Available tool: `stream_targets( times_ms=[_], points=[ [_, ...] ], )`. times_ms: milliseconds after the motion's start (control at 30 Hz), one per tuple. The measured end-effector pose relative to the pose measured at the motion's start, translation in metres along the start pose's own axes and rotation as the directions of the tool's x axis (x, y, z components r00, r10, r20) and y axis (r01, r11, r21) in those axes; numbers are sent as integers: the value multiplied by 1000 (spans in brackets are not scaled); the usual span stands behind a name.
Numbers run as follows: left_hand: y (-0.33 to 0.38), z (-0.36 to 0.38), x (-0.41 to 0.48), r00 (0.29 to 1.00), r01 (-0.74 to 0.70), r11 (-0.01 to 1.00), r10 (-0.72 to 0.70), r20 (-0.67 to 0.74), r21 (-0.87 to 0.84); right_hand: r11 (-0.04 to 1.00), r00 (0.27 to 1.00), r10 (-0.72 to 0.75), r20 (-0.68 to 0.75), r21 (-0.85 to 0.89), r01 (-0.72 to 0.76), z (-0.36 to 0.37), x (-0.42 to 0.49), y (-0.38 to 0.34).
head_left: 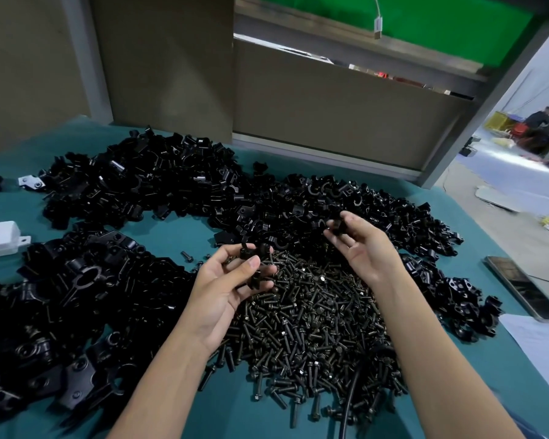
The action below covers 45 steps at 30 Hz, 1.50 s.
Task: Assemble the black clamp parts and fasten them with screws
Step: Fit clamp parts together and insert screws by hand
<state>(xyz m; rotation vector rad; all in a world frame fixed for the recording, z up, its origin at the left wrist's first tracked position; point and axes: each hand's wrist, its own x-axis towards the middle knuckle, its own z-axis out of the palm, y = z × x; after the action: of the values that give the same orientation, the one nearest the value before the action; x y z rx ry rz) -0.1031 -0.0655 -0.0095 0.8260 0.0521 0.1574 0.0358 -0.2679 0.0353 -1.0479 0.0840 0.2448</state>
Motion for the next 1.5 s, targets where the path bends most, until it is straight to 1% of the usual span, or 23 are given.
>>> stream_targets(
  times_ms=[100,200,233,300,367,433,500,567,600,633,700,767,833,900,1033,1100,1133,1167,1200,1267,1300,1400,1500],
  points=[
    [0,-1,0,1000,-1,1000,1,-4,-6,994,992,61,-113,102,-50,-1,6,-5],
    [0,-1,1,1000,0,1000,-1,-9,-10,955,989,-74,-125,-293,34,1,16,-3],
    [0,-2,1,1000,1,1000,-1,-9,-11,838,978,-186,-91,-535,109,2,19,-2],
    [0,-2,1,1000,3,1000,-3,-13,-13,369,922,-380,81,-900,231,7,25,3],
    [-1,-3,2,1000,2,1000,-2,-15,-13,-60,892,-378,249,-968,245,14,31,11],
    [-1,-4,2,1000,1,1000,-1,-17,-10,-283,891,-337,306,-935,214,18,36,20],
    [-1,-4,2,1000,-1,1000,0,-16,-7,-333,863,-351,363,-910,248,20,41,24],
    [-1,-5,2,1000,0,1000,0,-14,-8,-219,823,-439,361,-931,292,17,45,21],
    [-1,-5,2,1000,1,1000,-1,-13,-9,-68,813,-503,292,-952,300,14,48,18],
    [-1,-4,2,1000,1,1000,-1,-10,-9,149,821,-544,173,-943,298,11,49,14],
    [-1,-4,2,1000,0,1000,0,-5,-8,635,893,-444,-71,-728,258,7,49,5],
    [-1,-4,2,1000,1,1000,-1,-4,-7,915,968,-221,-121,-370,162,2,47,-2],
    [-1,-4,2,1000,2,1000,-2,-6,-5,991,997,-67,-47,-116,61,-5,45,-6],
    [-1,-4,2,1000,1,1000,-1,-10,-6,999,1000,-16,9,-41,16,-12,43,-8],
    [-1,-4,2,1000,2,1000,-2,-9,-6,998,999,-5,-51,-59,2,-16,40,-14],
    [-1,-3,2,1000,-2,1000,2,-4,-4,968,995,-60,-83,-247,38,-18,40,-17],
    [-1,-3,3,1000,-4,1000,4,-3,-3,894,989,-122,-80,-442,75,-19,40,-19],
    [-1,-3,3,1000,-6,1000,6,-2,-2,741,980,-192,-51,-662,110,-19,40,-20],
    [-1,-3,3,1000,-5,1000,5,-1,-2,512,968,-251,-6,-850,127,-20,41,-20],
    [-1,-3,3,1000,-3,1000,3,2,0,30,953,-290,89,-994,102,-19,42,-18],
    [-1,-3,3,1000,-2,1000,2,2,1,-132,953,-279,122,-987,88,-17,42,-15],
    [-1,-3,3,1000,1,1000,0,0,6,-390,939,-264,219,-915,103,-11,42,-2],
    [-1,-3,2,1000,3,1000,-3,-3,9,-478,922,-264,285,-868,132,-9,44,-1]
  ],
)
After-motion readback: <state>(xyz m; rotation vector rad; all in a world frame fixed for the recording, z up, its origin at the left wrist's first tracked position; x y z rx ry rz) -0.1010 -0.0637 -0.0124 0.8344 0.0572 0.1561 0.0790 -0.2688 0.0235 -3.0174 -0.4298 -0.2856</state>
